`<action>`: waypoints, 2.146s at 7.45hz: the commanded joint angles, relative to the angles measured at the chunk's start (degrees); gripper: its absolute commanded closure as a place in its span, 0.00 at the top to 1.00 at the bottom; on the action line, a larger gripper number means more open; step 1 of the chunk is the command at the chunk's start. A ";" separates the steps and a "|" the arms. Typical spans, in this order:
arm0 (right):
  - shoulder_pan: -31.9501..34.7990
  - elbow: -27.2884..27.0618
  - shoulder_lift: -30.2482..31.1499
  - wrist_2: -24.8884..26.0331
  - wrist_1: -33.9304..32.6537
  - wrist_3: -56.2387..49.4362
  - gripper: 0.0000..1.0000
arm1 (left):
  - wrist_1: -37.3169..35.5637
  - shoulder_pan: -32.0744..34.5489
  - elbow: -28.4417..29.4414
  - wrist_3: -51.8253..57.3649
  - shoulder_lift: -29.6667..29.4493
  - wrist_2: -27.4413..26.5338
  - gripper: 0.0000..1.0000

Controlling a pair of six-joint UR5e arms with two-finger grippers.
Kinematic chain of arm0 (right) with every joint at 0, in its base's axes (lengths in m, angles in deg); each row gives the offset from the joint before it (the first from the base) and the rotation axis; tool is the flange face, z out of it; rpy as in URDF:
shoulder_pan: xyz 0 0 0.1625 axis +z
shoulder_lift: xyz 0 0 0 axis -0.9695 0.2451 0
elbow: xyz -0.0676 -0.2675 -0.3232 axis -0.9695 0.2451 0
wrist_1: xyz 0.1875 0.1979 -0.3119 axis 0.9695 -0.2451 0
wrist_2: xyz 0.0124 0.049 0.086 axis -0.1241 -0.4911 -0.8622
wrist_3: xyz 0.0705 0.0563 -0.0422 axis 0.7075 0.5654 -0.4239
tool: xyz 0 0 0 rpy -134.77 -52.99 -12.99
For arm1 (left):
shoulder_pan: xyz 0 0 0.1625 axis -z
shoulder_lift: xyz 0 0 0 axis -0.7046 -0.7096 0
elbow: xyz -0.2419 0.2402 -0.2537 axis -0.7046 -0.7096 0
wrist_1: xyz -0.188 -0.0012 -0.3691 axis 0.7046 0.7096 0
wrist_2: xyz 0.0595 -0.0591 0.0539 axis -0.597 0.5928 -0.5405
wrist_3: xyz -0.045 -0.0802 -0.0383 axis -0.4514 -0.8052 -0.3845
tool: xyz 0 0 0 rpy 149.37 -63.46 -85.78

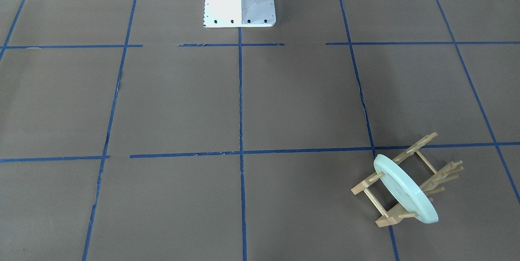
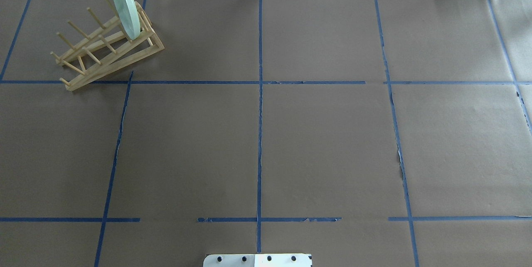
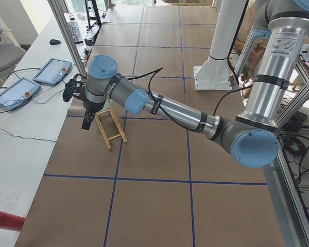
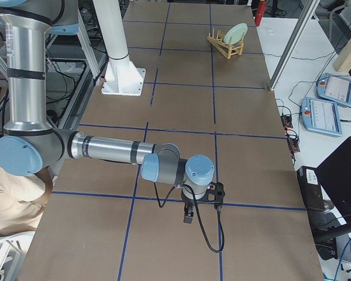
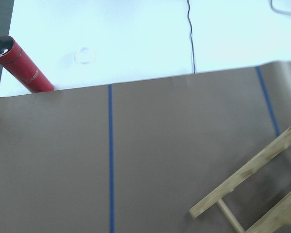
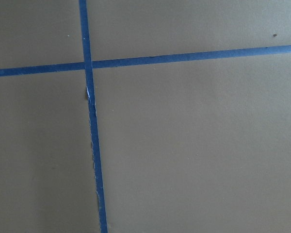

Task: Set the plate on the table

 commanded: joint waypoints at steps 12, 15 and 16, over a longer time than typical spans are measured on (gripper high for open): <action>0.00 -0.07 0.00 0.00 0.00 0.00 1.00 | 43.29 -22.75 23.90 -79.30 -16.29 -16.63 0.79; 0.00 -0.07 0.00 0.00 0.00 0.00 1.00 | 43.38 -25.84 24.34 -80.36 -16.64 -20.41 0.74; 0.00 -0.07 0.00 0.00 0.00 0.00 1.00 | 43.47 -26.36 24.34 -80.27 -16.64 -20.95 0.61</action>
